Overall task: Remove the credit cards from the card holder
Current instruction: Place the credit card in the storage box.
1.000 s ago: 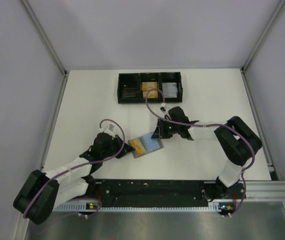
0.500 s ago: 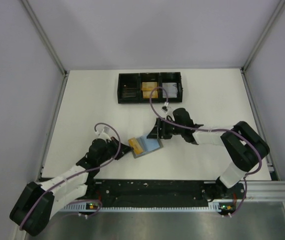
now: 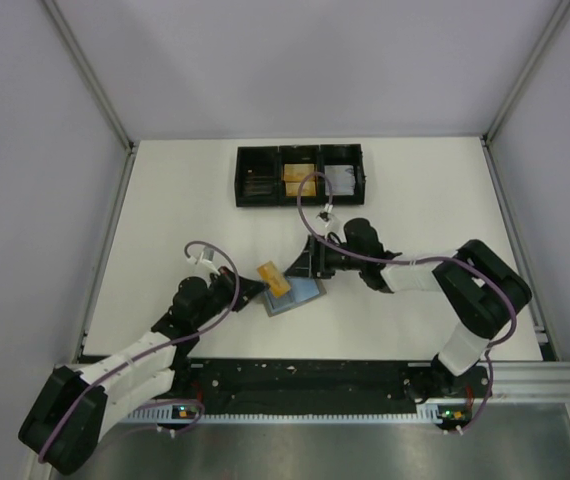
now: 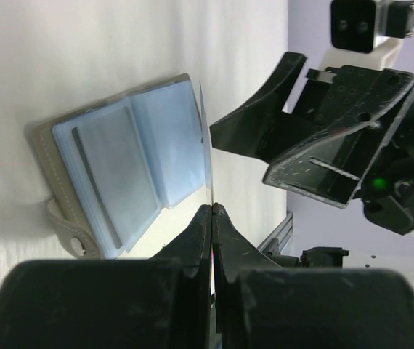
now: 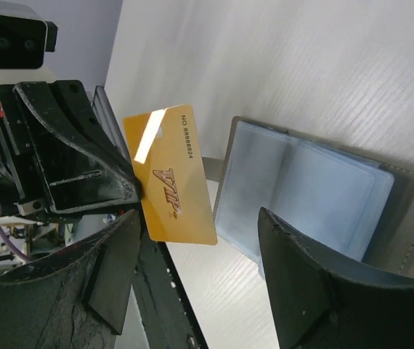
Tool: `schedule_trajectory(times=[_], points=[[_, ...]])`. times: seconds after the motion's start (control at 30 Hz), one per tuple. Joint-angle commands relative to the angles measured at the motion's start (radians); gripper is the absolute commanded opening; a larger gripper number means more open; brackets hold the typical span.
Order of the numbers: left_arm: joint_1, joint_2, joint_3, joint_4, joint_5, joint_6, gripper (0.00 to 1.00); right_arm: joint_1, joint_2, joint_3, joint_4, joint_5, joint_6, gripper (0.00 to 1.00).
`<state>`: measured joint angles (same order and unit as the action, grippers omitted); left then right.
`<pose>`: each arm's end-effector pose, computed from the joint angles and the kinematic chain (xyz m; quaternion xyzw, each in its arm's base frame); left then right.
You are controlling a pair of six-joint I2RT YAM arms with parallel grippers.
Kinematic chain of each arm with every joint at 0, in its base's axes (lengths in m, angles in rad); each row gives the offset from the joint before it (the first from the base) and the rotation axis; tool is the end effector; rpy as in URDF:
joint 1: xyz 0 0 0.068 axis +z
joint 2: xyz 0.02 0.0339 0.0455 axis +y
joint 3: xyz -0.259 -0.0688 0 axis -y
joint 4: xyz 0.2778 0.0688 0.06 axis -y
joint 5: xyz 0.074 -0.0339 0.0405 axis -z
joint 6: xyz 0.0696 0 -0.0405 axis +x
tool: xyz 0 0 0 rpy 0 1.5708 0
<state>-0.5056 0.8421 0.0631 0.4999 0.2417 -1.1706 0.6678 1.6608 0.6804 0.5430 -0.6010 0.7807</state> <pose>0.1874 -0.1228 0.1152 -0.1902 0.7730 -0.5086 0.3281 0.2636 0.2580 0.1184 -0.1132 0.8136 0.5268 0.2186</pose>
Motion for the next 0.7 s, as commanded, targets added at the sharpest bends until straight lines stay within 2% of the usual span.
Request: schedule_trajectory(times=[0.0,0.2,0.33,0.57,0.67], points=[[0.003,0.002,-0.057,0.137,0.004,-0.029,0.00,0.013,0.054,-0.013,0.195,-0.069,0.083,0.66],[0.004,-0.023,-0.059,0.167,-0.001,-0.046,0.00,0.015,0.100,-0.024,0.316,-0.126,0.160,0.66],[0.003,-0.029,-0.059,0.181,-0.004,-0.057,0.00,0.016,0.132,-0.031,0.441,-0.172,0.228,0.58],[0.001,-0.032,-0.059,0.200,0.001,-0.063,0.00,0.015,0.177,-0.047,0.626,-0.209,0.347,0.21],[0.003,-0.043,-0.059,0.193,0.007,-0.049,0.00,0.010,0.163,-0.054,0.635,-0.212,0.348,0.00]])
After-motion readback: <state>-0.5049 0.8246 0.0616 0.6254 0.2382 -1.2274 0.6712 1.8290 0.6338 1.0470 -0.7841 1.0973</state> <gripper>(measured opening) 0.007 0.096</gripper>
